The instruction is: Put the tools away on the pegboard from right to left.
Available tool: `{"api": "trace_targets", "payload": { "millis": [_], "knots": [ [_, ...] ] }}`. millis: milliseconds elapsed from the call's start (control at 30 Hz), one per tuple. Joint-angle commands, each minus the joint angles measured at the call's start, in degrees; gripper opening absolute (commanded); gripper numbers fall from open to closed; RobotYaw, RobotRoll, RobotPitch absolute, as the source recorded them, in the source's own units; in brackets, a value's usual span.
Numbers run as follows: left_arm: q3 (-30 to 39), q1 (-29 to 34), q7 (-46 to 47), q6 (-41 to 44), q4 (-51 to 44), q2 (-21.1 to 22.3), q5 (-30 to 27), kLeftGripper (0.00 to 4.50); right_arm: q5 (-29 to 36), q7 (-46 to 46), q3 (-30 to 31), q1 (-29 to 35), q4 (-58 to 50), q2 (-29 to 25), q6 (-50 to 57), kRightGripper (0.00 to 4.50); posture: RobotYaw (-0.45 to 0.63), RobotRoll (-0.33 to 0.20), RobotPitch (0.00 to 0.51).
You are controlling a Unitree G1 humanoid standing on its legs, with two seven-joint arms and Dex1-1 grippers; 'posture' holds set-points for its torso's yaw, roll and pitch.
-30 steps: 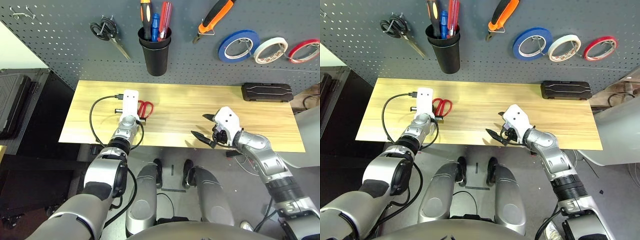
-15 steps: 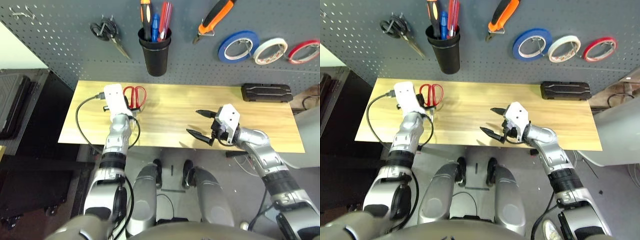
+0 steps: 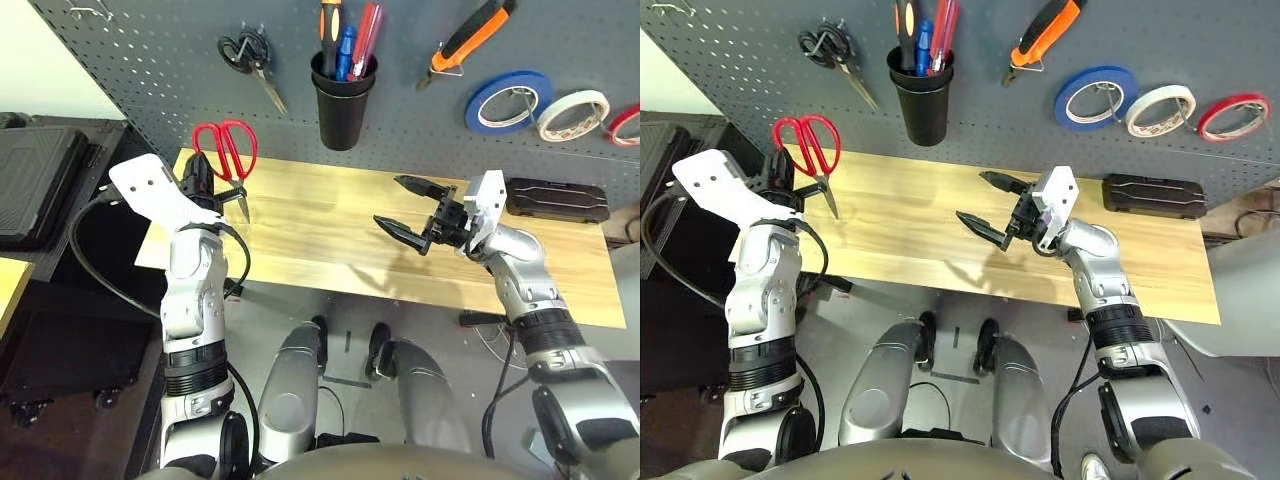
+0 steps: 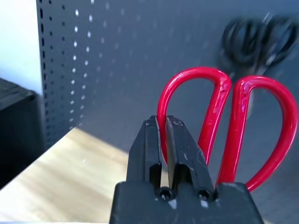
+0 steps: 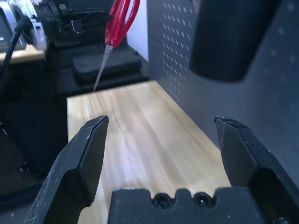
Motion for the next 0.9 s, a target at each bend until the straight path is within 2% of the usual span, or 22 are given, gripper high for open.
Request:
{"api": "trace_targets", "payload": {
  "millis": [33,467,900],
  "knots": [
    [0.57,0.41,-0.61,1.38,-3.61,0.15,-2.89,0.05,2.05,1.37,-1.25,0.37,-2.94,-0.06,-0.32,4.5,0.35,0.0,0.219],
    [2.22,-8.03,-0.02,4.61,-3.0,4.05,-5.35,0.05,6.71,-0.75,-2.88,0.95,-15.77,-2.08,7.15,4.5,0.33,0.0,0.209],
    [0.88,-14.35,-2.37,3.07,4.94,4.22,-5.19,0.05,7.4,-4.42,-4.07,1.42,-19.86,-1.54,8.0,4.5,0.28,0.0,0.198]
  ]
}}
